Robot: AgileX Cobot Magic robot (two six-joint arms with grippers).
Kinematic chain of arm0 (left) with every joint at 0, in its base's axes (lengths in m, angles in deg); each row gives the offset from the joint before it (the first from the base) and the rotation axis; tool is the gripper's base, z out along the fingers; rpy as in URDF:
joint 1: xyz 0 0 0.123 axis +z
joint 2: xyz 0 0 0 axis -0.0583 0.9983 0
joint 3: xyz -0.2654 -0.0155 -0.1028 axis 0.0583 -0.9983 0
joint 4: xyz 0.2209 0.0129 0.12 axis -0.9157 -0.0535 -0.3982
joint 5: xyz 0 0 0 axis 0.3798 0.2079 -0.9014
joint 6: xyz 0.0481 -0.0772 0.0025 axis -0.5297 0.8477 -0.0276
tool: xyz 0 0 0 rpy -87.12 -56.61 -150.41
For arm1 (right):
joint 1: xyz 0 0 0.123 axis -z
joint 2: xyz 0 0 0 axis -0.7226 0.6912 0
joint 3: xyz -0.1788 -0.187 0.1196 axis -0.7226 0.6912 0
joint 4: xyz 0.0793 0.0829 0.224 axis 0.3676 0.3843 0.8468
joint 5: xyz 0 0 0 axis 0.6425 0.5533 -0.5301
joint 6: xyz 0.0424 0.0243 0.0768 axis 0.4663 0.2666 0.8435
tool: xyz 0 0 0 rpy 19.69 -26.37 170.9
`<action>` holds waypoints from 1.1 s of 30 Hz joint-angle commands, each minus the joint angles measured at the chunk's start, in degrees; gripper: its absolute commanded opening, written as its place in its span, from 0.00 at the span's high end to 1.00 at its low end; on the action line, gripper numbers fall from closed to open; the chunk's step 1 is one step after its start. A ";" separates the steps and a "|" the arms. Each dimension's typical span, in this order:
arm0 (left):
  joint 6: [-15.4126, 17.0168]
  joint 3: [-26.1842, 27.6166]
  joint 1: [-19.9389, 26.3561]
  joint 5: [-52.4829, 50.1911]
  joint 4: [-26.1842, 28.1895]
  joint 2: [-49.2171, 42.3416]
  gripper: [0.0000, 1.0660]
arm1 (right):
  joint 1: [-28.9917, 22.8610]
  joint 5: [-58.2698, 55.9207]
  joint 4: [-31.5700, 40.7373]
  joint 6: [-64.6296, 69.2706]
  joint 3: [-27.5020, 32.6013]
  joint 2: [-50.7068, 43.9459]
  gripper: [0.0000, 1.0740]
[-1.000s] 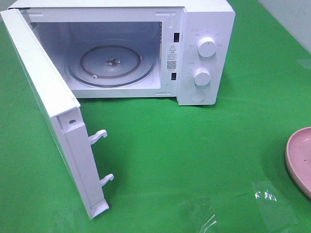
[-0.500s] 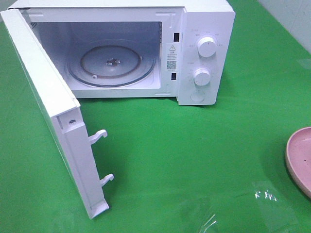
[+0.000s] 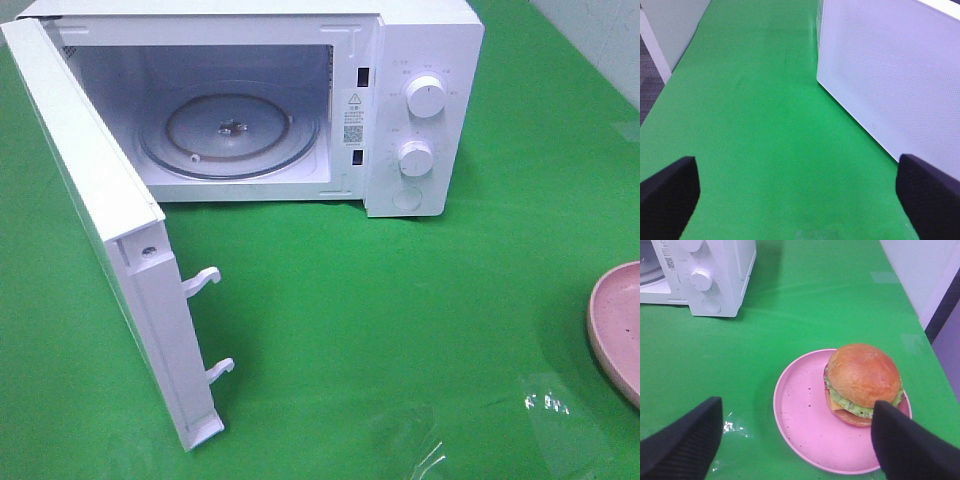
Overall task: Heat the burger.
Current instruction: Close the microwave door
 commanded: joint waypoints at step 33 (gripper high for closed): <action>2.86 1.38 0.17 -4.98 -0.06 -1.03 0.28 | 0.23 0.57 0.29 -0.46 0.29 -1.43 0.29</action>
